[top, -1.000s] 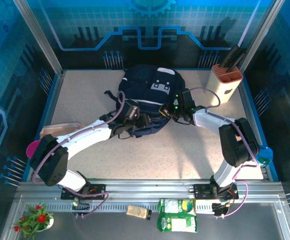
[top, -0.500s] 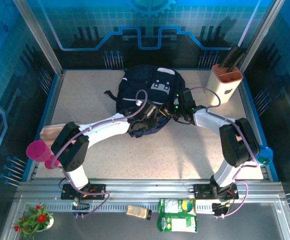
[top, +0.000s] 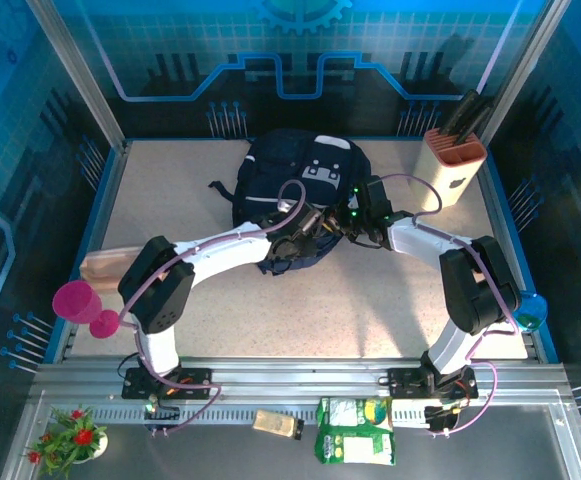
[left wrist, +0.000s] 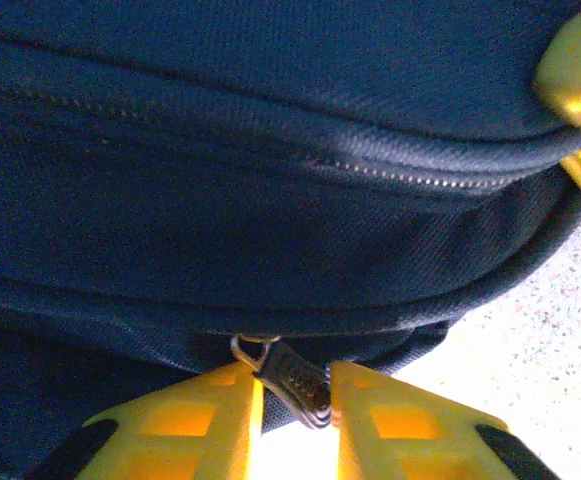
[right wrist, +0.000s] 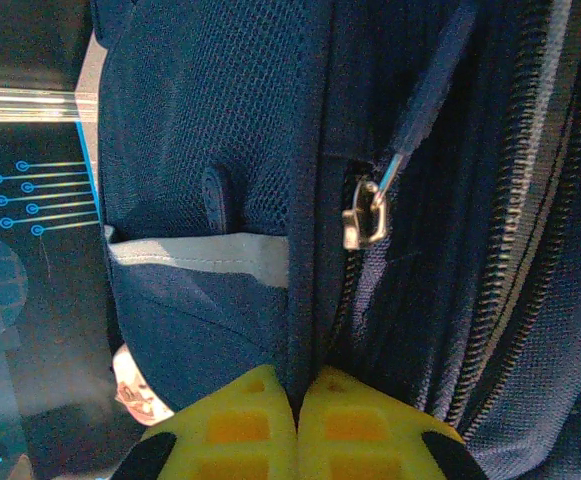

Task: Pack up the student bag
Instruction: Unzip the student bag at the top-center of the table.

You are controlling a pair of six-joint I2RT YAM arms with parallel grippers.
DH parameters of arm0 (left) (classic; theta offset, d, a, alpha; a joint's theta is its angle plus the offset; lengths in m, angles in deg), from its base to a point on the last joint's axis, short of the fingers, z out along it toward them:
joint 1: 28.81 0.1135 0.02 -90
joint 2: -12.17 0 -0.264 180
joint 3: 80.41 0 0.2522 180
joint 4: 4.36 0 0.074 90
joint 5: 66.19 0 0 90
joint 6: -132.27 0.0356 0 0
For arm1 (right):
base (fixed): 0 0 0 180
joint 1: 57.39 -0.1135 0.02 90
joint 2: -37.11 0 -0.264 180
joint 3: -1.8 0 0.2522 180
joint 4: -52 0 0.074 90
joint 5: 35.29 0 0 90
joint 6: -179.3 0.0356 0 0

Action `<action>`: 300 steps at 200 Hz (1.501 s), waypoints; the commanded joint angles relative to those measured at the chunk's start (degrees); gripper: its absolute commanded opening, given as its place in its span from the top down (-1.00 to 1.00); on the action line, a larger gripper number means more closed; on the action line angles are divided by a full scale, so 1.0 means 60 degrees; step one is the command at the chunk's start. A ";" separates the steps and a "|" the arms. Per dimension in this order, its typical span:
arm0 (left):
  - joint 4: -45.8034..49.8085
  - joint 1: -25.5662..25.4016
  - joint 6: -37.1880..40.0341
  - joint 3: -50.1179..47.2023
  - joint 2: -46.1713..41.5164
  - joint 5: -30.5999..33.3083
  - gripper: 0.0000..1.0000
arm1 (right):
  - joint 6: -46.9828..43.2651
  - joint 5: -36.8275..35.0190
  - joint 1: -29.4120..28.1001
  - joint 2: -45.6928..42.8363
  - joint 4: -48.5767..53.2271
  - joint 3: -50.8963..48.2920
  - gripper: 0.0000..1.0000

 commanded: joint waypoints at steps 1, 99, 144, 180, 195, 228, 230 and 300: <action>0.0329 0.0016 0.0255 0.0361 0.0255 0.0464 0.65 | -0.0208 0.0177 0.0147 -0.0271 -0.0905 0.0296 1.00; 0.0382 0.1356 0.2279 -0.1587 -0.1786 0.0007 1.00 | -0.1002 -0.0828 0.0860 -0.0521 -0.0110 -0.0063 1.00; -0.0044 0.2484 0.3685 -0.2315 -0.2391 -0.0691 1.00 | -0.1163 -0.0949 0.1298 -0.0517 -0.0077 -0.0175 1.00; -0.0194 0.2461 0.4627 -0.2051 -0.2438 -0.2082 1.00 | -0.1035 -0.0745 0.1579 -0.0832 -0.0132 -0.0376 0.95; -0.0273 0.2239 0.4696 -0.1919 -0.2436 -0.2527 1.00 | -0.0788 -0.0575 0.1631 -0.1152 -0.0009 -0.0491 0.63; -0.0266 0.1268 0.4692 -0.1361 -0.2193 -0.2625 1.00 | -0.0092 -0.0571 0.1538 -0.2295 0.0406 -0.1063 0.09; -0.0257 0.1209 0.4666 -0.1315 -0.2159 -0.2636 1.00 | -0.0056 -0.0621 0.1528 -0.2370 0.0456 -0.1095 0.07; -0.0335 -0.0284 0.4257 0.0412 -0.0529 -0.2956 1.00 | 0.1298 -0.1769 0.0897 -0.4129 0.1462 -0.2720 -0.04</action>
